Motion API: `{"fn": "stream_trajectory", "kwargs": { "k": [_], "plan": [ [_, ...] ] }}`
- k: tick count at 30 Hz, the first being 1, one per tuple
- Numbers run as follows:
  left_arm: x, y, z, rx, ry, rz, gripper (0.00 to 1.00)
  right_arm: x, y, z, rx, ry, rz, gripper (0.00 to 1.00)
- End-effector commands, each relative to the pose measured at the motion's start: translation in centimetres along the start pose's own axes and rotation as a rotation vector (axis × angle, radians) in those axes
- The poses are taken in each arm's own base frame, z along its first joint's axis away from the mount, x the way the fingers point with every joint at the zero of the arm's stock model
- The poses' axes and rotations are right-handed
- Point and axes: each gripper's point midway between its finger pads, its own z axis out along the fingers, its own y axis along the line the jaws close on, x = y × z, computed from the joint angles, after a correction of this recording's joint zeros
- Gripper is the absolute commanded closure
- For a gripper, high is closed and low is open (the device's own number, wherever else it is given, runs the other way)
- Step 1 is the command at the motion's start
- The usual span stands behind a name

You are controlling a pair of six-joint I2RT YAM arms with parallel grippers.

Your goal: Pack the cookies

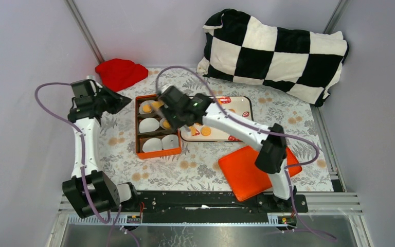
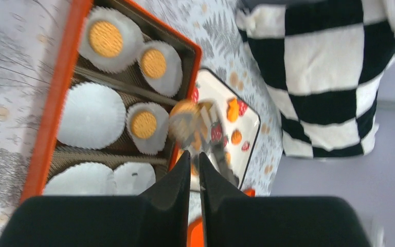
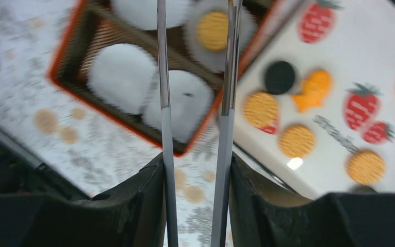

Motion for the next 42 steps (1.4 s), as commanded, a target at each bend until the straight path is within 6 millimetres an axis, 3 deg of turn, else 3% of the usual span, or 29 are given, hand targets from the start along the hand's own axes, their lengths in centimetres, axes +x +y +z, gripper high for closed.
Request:
{"fn": "stream_trajectory", "kwargs": {
  "k": [1,7,18,20,23,26,35,42],
  "plan": [
    [-2.7,2.0,0.2,-0.023,-0.035,-0.109,0.87,0.8,6.5,0.5,-0.141,0.036,-0.092,1.0],
    [-3.0,3.0,0.3,-0.043,-0.051,-0.106,0.87,1.9,8.8,2.8,-0.189,0.071,-0.119,1.0],
    [-3.0,3.4,0.3,-0.049,-0.059,-0.088,0.86,1.7,8.7,5.2,-0.155,0.065,-0.149,1.0],
    [-3.0,3.5,0.4,-0.05,-0.057,-0.088,0.86,2.0,8.6,5.5,-0.145,0.079,-0.148,0.9],
    [-2.7,3.4,0.5,-0.036,-0.048,-0.085,0.86,2.1,8.2,5.3,-0.131,0.073,-0.142,0.68],
    [-2.5,3.1,0.5,-0.007,-0.043,-0.078,0.85,2.0,7.9,4.9,-0.121,0.059,-0.141,0.55],
    [-2.5,2.2,0.1,0.031,-0.053,-0.062,0.84,-0.2,6.7,3.8,-0.056,-0.014,-0.15,0.43],
    [-2.3,1.7,-0.2,0.056,-0.051,-0.06,0.83,-2.1,5.3,0.5,-0.006,-0.078,-0.137,0.49]
  ]
}}
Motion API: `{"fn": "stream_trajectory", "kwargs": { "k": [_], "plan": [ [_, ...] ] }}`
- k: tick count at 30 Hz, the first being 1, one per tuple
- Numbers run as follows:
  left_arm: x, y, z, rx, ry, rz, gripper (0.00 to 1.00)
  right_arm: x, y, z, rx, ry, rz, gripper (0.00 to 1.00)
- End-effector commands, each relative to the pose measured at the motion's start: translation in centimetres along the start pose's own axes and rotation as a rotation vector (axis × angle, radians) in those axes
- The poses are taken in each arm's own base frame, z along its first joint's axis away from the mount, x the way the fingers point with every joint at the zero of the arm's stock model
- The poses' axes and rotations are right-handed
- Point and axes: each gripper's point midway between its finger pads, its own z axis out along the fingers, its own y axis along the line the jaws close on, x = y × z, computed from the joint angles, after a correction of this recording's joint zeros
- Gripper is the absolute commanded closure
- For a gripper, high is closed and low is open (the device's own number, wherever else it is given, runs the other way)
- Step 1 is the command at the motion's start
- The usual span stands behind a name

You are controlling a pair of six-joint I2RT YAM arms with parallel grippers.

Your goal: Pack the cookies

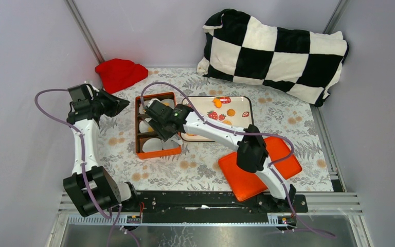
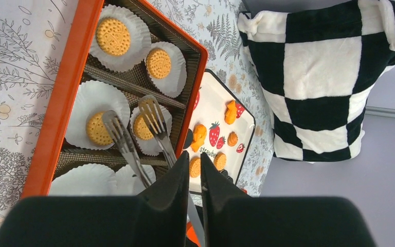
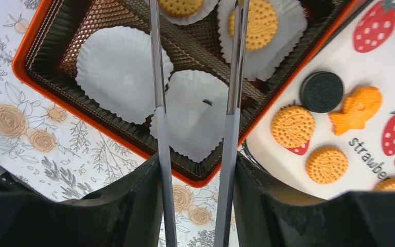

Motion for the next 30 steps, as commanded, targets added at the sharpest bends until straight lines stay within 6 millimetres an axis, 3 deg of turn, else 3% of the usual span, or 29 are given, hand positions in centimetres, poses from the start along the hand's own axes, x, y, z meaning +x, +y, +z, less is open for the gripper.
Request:
{"fn": "stream_trajectory", "kwargs": {
  "k": [1,6,13,15,20,25,30],
  "plan": [
    [-0.4,-1.1,-0.4,0.061,-0.022,0.035,0.83,-4.2,-2.3,-7.0,0.058,-0.174,0.03,0.49],
    [-0.2,-1.2,-0.6,0.068,-0.027,0.039,0.83,-1.7,-4.7,-10.3,0.124,-0.187,0.066,0.51],
    [0.2,-1.4,-0.6,0.077,-0.015,0.044,0.82,5.6,-7.8,-11.9,0.226,-0.106,0.132,0.51],
    [0.5,-1.5,-0.6,0.078,-0.01,0.048,0.82,8.3,-7.8,-11.4,0.216,-0.054,0.147,0.51],
    [1.0,-1.5,-0.4,0.075,-0.001,0.05,0.82,11.9,-6.8,-10.3,0.161,0.01,0.199,0.5],
    [1.3,-1.3,-0.3,0.069,0.007,0.047,0.82,13.9,-6.3,-8.6,0.152,0.068,0.215,0.5],
    [1.3,-1.2,-0.3,0.067,0.007,0.05,0.81,14.3,-6.0,-7.3,0.151,0.081,0.216,0.49]
  ]
}}
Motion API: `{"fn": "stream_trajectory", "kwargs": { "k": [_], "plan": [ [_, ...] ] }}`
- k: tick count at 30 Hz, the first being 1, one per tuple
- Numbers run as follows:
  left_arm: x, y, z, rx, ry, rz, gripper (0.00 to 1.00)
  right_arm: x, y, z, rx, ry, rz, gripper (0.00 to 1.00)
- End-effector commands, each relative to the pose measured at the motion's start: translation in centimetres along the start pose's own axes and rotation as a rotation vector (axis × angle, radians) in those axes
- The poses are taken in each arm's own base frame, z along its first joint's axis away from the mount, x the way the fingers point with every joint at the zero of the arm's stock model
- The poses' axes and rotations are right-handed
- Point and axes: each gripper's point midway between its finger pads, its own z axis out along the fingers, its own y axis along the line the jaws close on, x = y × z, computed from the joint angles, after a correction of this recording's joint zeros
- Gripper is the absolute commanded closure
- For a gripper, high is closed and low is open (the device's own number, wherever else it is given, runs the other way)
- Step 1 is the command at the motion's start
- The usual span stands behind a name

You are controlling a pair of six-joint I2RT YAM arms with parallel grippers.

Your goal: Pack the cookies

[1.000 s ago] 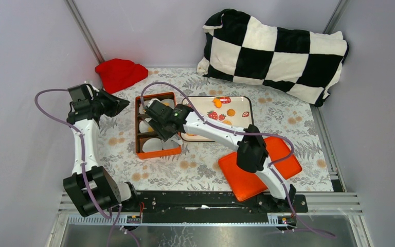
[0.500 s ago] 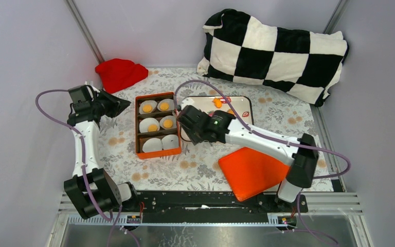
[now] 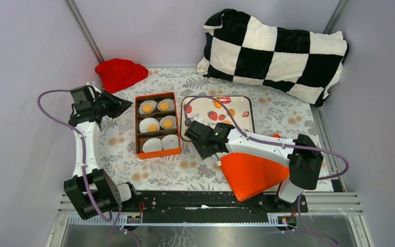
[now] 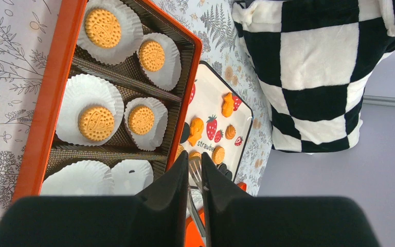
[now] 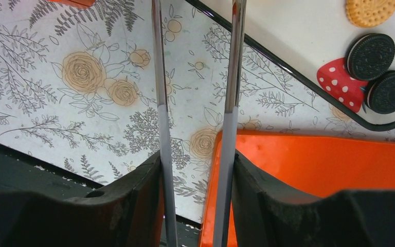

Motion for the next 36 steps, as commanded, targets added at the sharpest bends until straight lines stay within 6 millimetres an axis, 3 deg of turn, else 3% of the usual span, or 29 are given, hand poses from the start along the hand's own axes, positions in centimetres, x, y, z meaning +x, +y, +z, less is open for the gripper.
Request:
{"fn": "stream_trajectory", "kwargs": {
  "k": [1,10,12,15,16,24,28,36],
  "plan": [
    [0.0,-0.7,-0.2,0.029,-0.015,0.032,0.81,-1.1,1.0,0.8,-0.026,-0.035,0.041,0.49],
    [0.3,-0.3,0.0,0.025,-0.004,0.029,0.82,-0.3,1.8,2.6,-0.014,0.03,0.05,0.48],
    [0.3,-0.4,-0.1,0.026,-0.003,0.029,0.82,-0.3,1.7,2.7,-0.007,0.029,0.048,0.6],
    [0.3,-0.5,-0.1,0.031,-0.001,0.03,0.82,-1.1,1.7,2.3,-0.005,0.01,0.046,0.94],
    [0.4,-0.5,-0.1,0.033,0.0,0.03,0.82,-1.5,1.7,2.0,-0.007,0.0,0.049,1.0],
    [0.3,-1.1,-0.6,0.041,-0.005,0.033,0.82,-5.1,2.0,-2.8,-0.088,-0.141,0.078,1.0],
    [0.2,-1.2,-0.6,0.041,-0.007,0.031,0.82,-6.0,3.4,-5.0,-0.176,-0.178,0.053,1.0],
    [0.3,-0.9,-0.5,0.034,-0.004,0.032,0.82,-4.7,7.6,-4.8,-0.231,-0.123,-0.076,1.0]
  ]
}}
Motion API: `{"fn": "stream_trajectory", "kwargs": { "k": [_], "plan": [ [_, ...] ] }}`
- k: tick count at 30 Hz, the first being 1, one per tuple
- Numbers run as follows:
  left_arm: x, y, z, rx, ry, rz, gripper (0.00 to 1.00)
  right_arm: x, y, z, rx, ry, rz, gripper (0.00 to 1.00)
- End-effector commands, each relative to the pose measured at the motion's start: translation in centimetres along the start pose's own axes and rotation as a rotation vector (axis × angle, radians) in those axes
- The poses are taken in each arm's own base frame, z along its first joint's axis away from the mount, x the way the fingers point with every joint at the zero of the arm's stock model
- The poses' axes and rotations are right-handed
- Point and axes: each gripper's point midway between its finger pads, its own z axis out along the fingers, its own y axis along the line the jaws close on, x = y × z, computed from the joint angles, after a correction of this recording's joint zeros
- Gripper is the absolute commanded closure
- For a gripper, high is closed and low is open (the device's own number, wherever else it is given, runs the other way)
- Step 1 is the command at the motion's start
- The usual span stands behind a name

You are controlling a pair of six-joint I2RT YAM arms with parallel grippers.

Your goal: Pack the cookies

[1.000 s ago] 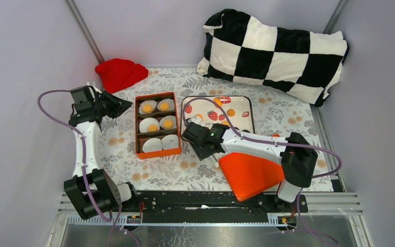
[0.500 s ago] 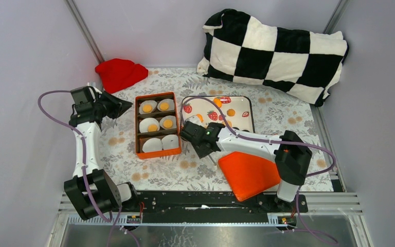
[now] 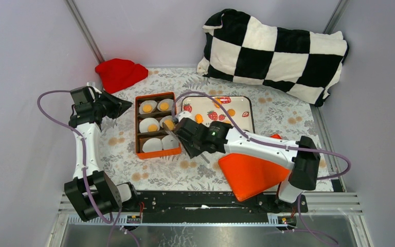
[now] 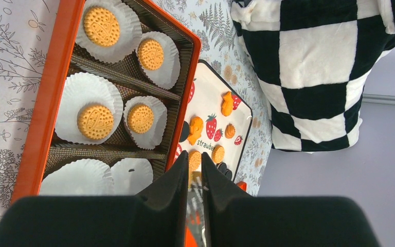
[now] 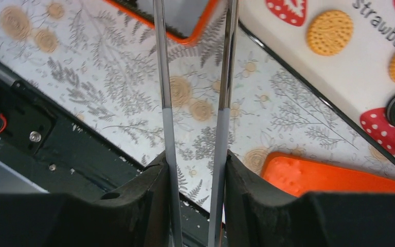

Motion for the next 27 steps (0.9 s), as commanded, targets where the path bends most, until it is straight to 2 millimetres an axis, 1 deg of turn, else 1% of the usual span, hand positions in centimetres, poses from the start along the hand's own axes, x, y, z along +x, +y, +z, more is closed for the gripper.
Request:
{"fn": "stream_trajectory", "kwargs": {
  "k": [1,5,6,7,8,10,12,15,17,23,27],
  "plan": [
    [0.1,-0.7,-0.2,0.029,0.001,0.026,0.82,0.2,2.9,-0.1,-0.066,0.019,-0.072,1.0],
    [0.1,-0.8,-0.2,0.027,-0.001,0.028,0.81,1.2,3.6,0.9,-0.08,0.06,-0.077,0.96],
    [0.0,-0.7,-0.2,0.022,-0.004,0.027,0.81,1.3,3.6,1.2,-0.078,0.066,-0.076,0.93],
    [0.0,-0.6,-0.2,0.018,-0.004,0.026,0.81,1.5,3.6,1.4,-0.075,0.07,-0.077,0.86],
    [-0.1,-0.6,-0.2,0.016,-0.005,0.026,0.81,1.6,3.6,1.5,-0.073,0.073,-0.078,0.75],
    [0.0,-0.7,-0.2,0.02,0.0,0.028,0.81,1.7,3.4,1.8,-0.062,0.075,-0.082,0.68],
    [0.0,-0.7,-0.1,0.022,0.004,0.029,0.81,1.7,3.3,2.0,-0.051,0.075,-0.084,0.58],
    [0.0,-0.7,-0.1,0.023,0.006,0.031,0.8,1.4,3.2,1.9,-0.045,0.069,-0.086,0.53],
    [-0.1,-0.8,-0.2,0.026,0.003,0.036,0.8,1.2,3.2,1.7,-0.043,0.058,-0.084,0.51],
    [-0.1,-1.2,-0.3,0.04,0.004,0.045,0.79,0.1,2.9,0.7,-0.036,0.011,-0.075,0.5],
    [-0.1,-1.3,-0.3,0.046,0.005,0.045,0.79,-0.7,2.1,-0.3,0.0,-0.019,-0.065,0.5]
  ]
}}
